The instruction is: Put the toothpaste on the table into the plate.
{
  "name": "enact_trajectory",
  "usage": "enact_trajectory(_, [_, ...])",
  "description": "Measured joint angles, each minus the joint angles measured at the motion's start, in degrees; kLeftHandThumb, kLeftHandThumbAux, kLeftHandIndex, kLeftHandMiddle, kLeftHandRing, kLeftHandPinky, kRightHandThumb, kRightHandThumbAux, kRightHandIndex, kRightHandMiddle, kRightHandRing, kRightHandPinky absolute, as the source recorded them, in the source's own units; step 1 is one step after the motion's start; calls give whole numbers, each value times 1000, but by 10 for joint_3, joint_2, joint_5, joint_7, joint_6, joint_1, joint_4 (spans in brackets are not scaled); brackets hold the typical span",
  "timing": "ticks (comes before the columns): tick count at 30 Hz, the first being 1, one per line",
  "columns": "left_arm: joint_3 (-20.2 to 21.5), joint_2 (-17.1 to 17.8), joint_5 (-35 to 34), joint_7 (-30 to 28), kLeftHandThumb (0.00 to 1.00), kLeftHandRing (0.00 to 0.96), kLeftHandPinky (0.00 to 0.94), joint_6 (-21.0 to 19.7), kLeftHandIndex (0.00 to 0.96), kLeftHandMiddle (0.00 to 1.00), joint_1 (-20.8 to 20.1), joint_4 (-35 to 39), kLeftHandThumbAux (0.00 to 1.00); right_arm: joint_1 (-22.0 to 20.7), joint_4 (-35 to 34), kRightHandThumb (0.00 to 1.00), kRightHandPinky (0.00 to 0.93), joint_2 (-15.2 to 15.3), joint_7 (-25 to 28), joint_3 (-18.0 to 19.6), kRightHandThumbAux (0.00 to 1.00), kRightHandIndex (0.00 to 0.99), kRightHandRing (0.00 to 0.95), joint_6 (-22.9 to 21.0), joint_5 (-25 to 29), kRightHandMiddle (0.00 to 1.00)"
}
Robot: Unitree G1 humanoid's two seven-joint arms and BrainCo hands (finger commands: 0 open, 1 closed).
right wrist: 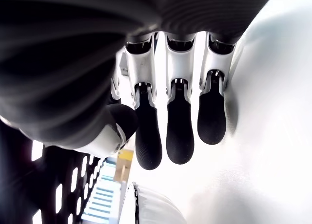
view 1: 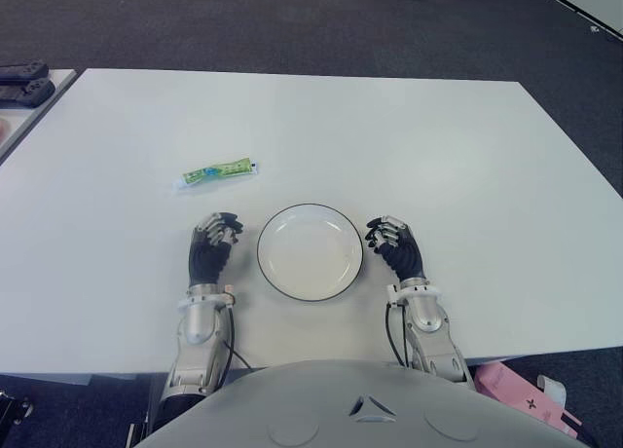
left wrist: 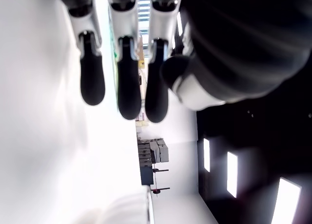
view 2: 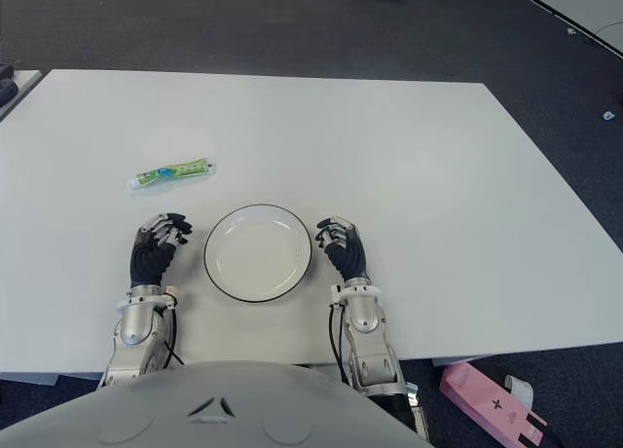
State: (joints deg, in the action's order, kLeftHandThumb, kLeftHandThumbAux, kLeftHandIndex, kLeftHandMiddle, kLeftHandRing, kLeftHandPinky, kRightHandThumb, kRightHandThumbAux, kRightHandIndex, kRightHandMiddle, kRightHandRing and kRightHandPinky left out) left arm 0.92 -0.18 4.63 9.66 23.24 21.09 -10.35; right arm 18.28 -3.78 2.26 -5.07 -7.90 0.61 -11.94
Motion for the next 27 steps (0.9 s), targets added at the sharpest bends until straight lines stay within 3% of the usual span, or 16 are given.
enact_trajectory(27, [0,-3,1,0,703,515,517,-25,428,515,3,14,723,-2,-4,707,617,1,7,1,730,430,620,-7,2,617])
